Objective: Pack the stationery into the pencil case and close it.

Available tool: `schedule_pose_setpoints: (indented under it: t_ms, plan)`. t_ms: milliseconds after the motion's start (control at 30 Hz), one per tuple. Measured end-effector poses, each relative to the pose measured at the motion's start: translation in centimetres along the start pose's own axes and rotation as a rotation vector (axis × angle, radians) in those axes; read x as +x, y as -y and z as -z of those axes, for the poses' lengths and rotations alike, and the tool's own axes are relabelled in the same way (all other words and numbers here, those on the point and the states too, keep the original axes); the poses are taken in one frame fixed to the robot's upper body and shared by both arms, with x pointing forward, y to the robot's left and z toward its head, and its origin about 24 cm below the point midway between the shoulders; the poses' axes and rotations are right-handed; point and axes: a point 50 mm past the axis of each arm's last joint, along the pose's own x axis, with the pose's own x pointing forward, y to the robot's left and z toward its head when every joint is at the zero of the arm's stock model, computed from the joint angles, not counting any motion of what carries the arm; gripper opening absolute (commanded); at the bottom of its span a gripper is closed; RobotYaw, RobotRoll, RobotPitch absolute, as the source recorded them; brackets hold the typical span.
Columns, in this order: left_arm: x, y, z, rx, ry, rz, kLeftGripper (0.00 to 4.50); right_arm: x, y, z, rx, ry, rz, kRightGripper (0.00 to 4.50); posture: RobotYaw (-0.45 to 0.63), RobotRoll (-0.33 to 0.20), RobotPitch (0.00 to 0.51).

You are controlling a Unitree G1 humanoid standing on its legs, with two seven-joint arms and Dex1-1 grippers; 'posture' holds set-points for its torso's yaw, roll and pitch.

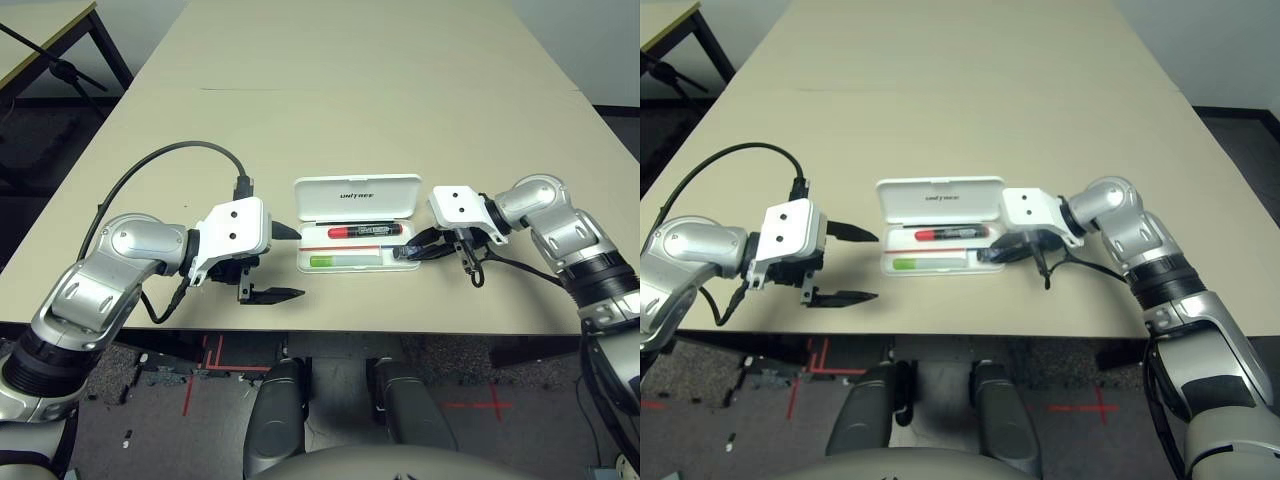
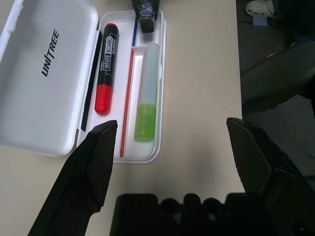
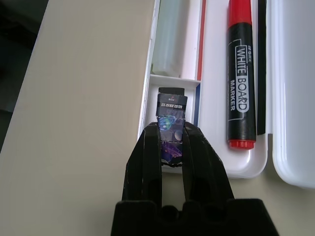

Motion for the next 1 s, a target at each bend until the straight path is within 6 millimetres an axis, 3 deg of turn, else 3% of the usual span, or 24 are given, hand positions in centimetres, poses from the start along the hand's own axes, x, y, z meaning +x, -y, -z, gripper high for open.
schedule_pose_setpoints:
  t_ms: [33,233,400,433,533,700,1000]
  plan:
    - [0.0,0.0,0.0,0.0,0.0,-0.001,4.5,0.1,0.0,0.0,0.001,0.003,0.0,0.3,0.12,0.0,0.126]
    - [-0.1,0.0,0.0,0.0,-0.006,-0.002,4.5,0.2,0.2,-0.1,-0.029,0.034,0.036,2.41,0.11,0.0,0.124]
    - [-0.2,0.0,0.2,-0.004,-0.021,-0.003,4.5,-1.5,0.0,0.3,-0.012,0.101,0.108,4.31,0.1,0.0,0.122]
    - [-0.2,0.1,0.3,-0.004,-0.021,-0.003,4.5,-1.9,-0.2,0.7,0.009,0.113,0.118,4.45,0.09,0.0,0.121]
    - [-0.2,0.0,0.3,-0.003,-0.021,-0.003,4.5,-3.2,-1.1,1.6,0.103,0.142,0.137,4.45,0.08,0.0,0.122]
    - [-0.3,-0.3,0.8,-0.027,-0.025,-0.01,4.5,-7.4,-2.2,2.2,0.248,0.15,0.223,4.45,0.05,0.0,0.125]
    - [-0.4,-0.5,1.5,-0.037,-0.031,0.002,4.5,-12.7,-4.0,3.5,0.389,0.14,0.354,4.45,0.01,0.0,0.133]
